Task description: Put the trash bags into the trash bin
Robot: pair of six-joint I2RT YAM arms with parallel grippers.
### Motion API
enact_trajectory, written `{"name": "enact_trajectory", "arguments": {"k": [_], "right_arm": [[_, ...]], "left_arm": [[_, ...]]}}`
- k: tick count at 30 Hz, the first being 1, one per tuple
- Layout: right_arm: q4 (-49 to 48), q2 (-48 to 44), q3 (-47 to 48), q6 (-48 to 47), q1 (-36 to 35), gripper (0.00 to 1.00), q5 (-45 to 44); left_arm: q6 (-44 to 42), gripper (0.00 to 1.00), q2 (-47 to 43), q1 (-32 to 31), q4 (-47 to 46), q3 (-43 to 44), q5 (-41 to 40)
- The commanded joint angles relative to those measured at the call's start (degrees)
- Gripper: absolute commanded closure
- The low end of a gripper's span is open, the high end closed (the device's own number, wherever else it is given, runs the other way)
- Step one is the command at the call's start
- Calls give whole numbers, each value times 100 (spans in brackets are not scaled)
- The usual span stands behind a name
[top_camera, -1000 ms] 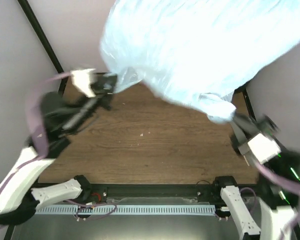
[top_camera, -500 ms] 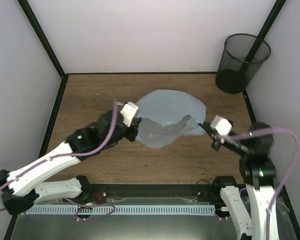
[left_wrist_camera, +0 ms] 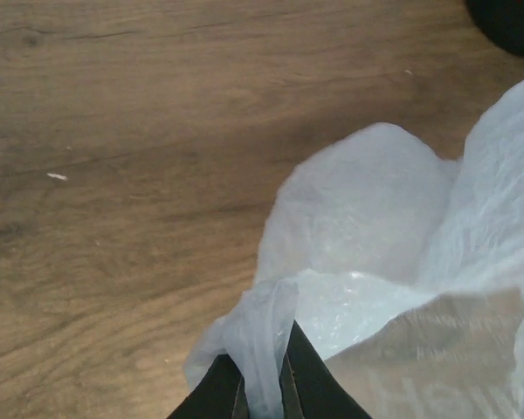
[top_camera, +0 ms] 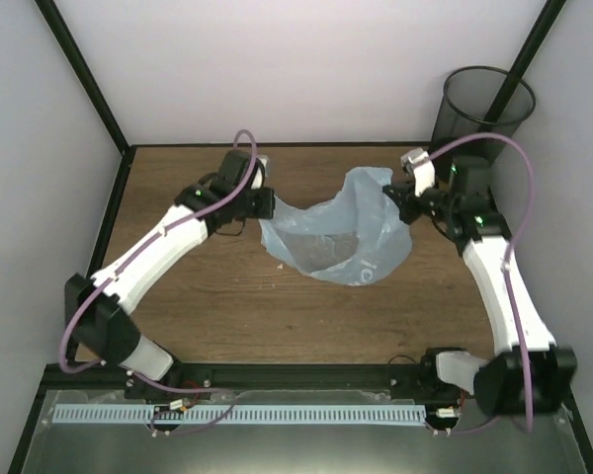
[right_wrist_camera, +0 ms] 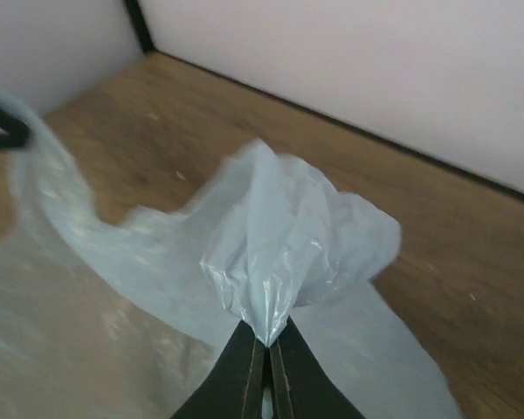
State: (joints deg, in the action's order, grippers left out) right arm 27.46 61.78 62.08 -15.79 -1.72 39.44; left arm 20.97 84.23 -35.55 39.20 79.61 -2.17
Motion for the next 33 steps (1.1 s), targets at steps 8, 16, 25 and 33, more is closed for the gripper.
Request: {"name": "enact_trajectory", "arguments": {"k": [8,16,25,33], "right_arm": [[-497,1666,4545,740,13,99,-426],[-1352,-63,3543,390,31,99,2191],[-2050,965,-940,-1046,-120,99,-2883],[463,-1169,-307,-1238,-90,99,2109]], "left_arm": [[-884,96,800,39,622,4573,-1234],[-4256,96,-1722,-3118,-3497,750,-2639],[-1736,96,302,-1216,-1163,-617,-2806],[-2242,96,-1268,-2485,-1618,-904,-816]]}}
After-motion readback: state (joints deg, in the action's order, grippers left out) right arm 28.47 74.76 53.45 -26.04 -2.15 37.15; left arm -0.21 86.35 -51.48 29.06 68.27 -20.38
